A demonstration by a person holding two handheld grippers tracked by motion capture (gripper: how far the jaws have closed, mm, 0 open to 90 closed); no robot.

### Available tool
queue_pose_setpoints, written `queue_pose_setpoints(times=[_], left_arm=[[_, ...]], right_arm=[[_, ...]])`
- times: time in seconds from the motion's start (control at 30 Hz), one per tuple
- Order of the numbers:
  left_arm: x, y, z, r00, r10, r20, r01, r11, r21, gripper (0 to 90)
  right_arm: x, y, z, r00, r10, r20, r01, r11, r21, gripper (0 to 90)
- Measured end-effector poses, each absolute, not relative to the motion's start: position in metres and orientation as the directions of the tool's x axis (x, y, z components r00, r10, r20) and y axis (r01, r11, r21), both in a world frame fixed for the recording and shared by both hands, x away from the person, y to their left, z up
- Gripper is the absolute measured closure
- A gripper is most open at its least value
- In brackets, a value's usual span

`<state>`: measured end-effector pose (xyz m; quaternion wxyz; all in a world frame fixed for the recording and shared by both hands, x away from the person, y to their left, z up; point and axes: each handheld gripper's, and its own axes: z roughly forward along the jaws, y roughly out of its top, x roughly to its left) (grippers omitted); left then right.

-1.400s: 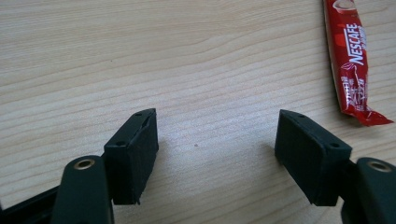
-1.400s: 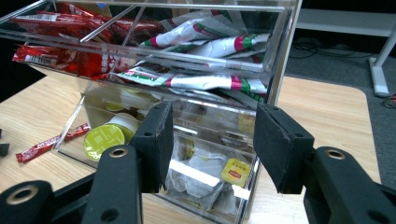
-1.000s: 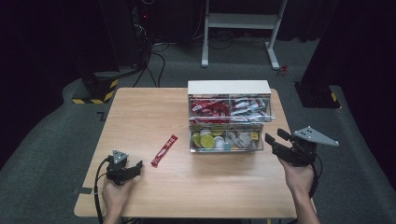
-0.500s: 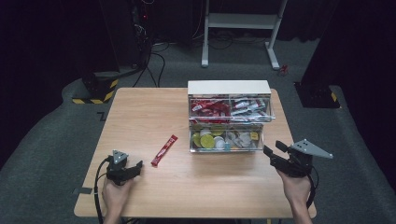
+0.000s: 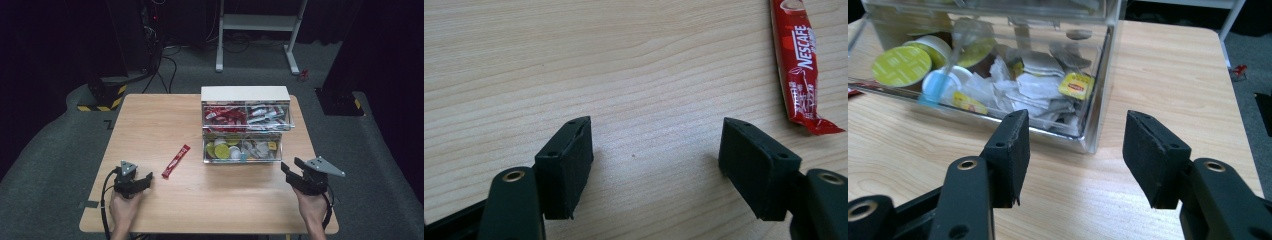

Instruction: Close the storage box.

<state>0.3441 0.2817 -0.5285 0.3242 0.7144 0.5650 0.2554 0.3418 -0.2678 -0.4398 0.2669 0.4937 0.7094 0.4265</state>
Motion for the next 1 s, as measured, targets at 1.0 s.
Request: queue_pose_setpoints(times=[1.0], left_arm=[[0.344,0.281,-0.528,0.233,0.972,0.001,0.643,-0.155,0.751,30.2]], right_arm=[[0.369,-0.275,-0.491,-0.272,0.961,0.047,0.581,0.125,0.804,45.8]])
